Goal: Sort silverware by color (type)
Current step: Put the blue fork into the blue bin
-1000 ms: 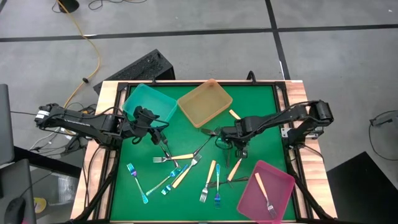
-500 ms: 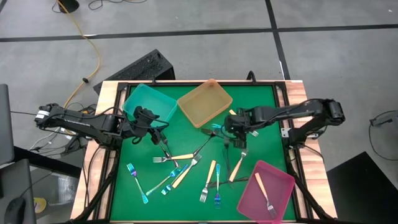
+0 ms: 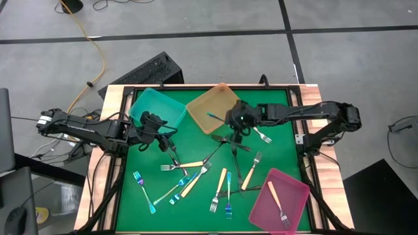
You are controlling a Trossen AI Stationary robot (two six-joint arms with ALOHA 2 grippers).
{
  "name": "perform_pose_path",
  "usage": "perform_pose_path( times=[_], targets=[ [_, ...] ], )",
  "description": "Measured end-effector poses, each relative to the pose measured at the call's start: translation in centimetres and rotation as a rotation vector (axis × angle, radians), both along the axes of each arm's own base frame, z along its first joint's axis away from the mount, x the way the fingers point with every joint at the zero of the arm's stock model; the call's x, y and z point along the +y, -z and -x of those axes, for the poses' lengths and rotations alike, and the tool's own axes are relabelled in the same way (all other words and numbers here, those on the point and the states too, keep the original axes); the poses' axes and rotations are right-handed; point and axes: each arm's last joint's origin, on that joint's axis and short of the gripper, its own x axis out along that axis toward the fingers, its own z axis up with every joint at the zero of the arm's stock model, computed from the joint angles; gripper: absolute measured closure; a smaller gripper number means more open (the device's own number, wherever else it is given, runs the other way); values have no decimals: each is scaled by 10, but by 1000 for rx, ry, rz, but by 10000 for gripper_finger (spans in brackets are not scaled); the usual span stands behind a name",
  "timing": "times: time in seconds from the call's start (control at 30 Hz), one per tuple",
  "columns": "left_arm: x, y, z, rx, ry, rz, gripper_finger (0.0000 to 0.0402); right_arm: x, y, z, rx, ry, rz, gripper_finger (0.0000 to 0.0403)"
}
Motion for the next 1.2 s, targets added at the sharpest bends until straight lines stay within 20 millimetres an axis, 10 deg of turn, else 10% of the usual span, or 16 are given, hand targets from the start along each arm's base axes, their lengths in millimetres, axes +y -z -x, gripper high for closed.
perform_pose_path(
  times=[0.4,1.2],
  targets=[
    [0,0,0,13,7,-9,134,-32,-11,-57,-554,71,71,364],
    [-1,10,10,148,22,18,134,-105,55,-221,-545,-12,-4,364]
  ],
)
